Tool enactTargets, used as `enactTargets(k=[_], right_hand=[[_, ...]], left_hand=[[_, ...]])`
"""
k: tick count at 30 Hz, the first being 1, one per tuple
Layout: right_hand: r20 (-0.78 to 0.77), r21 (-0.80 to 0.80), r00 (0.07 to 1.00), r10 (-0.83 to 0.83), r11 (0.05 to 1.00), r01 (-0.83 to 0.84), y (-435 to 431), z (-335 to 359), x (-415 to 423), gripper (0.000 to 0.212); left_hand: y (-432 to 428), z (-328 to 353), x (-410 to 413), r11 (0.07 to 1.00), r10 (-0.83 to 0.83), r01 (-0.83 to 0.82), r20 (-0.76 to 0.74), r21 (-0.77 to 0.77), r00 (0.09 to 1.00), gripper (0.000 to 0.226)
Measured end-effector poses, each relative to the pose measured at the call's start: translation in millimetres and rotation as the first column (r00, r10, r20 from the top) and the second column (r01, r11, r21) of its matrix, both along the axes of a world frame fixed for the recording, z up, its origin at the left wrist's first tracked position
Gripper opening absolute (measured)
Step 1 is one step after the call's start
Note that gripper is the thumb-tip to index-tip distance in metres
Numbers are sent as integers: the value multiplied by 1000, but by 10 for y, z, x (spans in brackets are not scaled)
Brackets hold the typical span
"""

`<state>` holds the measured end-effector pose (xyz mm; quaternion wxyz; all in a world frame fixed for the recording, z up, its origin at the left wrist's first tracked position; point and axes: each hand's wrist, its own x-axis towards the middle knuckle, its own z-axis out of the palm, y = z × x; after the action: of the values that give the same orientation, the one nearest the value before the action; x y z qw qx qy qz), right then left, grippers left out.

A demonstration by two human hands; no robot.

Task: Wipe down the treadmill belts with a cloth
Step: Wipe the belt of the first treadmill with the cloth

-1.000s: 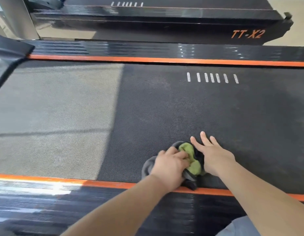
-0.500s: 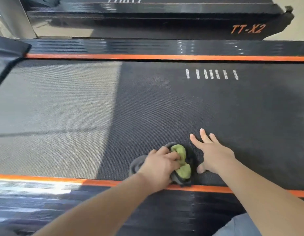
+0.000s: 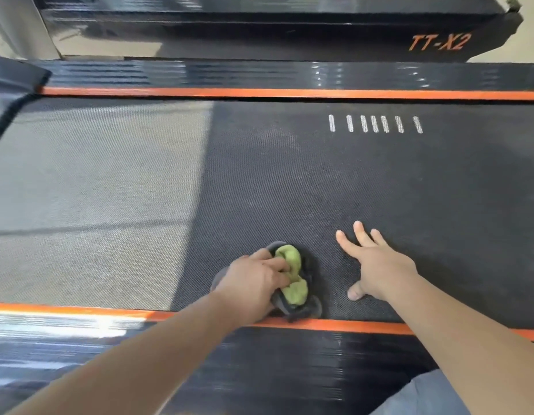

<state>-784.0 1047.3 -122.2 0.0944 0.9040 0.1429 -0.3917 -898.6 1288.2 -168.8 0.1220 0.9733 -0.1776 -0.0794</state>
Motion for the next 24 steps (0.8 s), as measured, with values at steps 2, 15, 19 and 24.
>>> enactTargets(k=[2,15,19,24], right_hand=[[16,-1,1000,-14,1000,14,-13,-27,4,126],[75,68,997,18,997,-23,-43,10,-58,110],[48,98,998,41,994,-45,-28,116,12,93],[270,380,962,43,913,-147,56,494,-119,47]], left_hand=[[-498,-5,84,995,17,-17,6,-101,1000,30],[-206,549,-323,970,206,-217,-102,-110,973,70],[-148,501,-678,924,381,-362,-228,120,896,77],[-282,395,-717,894,445,-439,-296,90,845,46]])
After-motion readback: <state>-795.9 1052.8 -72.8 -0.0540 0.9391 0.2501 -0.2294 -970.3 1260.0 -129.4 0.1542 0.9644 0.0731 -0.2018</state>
